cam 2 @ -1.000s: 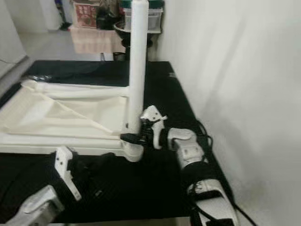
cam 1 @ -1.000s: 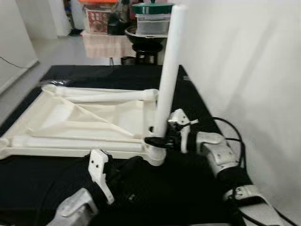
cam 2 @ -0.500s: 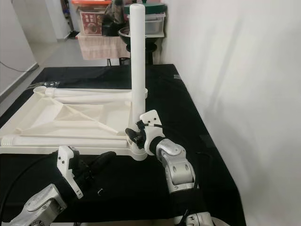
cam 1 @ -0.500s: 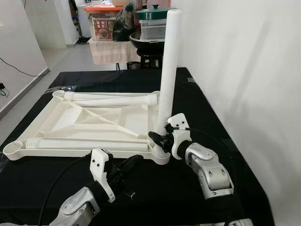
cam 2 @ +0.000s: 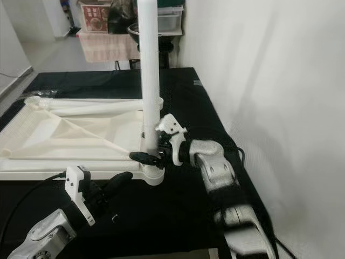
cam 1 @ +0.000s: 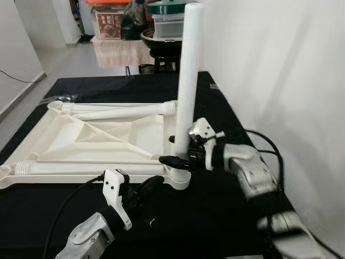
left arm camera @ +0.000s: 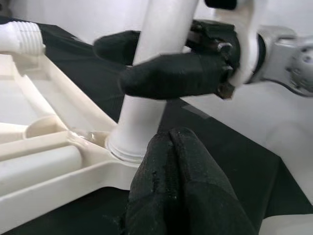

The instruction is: Building children table

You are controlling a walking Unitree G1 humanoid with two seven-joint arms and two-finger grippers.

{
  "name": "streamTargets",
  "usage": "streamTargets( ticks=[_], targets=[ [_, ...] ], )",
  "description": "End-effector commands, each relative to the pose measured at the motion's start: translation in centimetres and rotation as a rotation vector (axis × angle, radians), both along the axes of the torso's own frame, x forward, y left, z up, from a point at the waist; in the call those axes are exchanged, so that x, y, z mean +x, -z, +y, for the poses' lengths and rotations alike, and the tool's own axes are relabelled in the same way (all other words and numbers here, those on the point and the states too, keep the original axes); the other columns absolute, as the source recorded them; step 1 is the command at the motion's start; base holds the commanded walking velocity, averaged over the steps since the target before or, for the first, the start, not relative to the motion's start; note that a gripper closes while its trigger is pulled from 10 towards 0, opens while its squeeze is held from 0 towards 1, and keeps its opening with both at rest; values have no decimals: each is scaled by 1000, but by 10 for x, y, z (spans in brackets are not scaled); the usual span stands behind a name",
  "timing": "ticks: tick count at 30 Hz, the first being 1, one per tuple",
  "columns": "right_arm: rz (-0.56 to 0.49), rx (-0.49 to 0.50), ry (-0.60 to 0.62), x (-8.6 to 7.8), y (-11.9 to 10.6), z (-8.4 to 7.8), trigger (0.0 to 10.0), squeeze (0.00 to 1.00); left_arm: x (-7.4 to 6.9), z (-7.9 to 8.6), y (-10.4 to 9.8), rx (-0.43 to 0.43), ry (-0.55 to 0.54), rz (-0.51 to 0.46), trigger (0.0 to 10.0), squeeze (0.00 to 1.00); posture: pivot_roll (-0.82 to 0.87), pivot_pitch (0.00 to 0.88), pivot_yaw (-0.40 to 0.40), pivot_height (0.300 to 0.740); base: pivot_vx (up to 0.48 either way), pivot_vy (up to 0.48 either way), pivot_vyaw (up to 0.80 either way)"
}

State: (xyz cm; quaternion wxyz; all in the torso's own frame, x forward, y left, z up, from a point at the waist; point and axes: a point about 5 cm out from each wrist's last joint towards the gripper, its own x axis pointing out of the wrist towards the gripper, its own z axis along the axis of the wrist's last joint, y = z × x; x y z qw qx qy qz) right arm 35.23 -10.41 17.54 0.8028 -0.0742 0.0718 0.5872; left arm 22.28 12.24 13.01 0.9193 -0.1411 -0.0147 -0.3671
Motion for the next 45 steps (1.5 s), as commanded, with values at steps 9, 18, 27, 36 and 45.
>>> streamTargets(
  ticks=[9, 18, 27, 36, 45],
  targets=[
    [48, 28, -71, 7, 1, 5, 0, 0, -4, -2, 2, 2, 5, 16, 10000, 0, -41, 0, -29, 740, 0, 0, 0],
    [16, 0, 93, 6, 14, -22, 0, 0, -4, -2, 0, -5, 6, 15, 10000, 0, -63, 0, -20, 740, 0, 0, 0],
    [25, 12, 812, -42, 44, -5, 0, 0, -4, 5, -3, -4, 3, 12, 10000, 0, -93, 0, -2, 740, 0, 0, 0],
    [-19, 5, 710, -16, 33, 0, 10000, 1000, -3, 7, -2, 6, -20, 9, 10000, 0, -80, 0, -9, 740, 0, 0, 0],
    [-54, 85, 314, -12, 7, 3, 10000, 808, -8, 4, 0, 50, 28, 12, 10000, 0, -63, 0, 0, 740, 0, 0, 0]
  ],
)
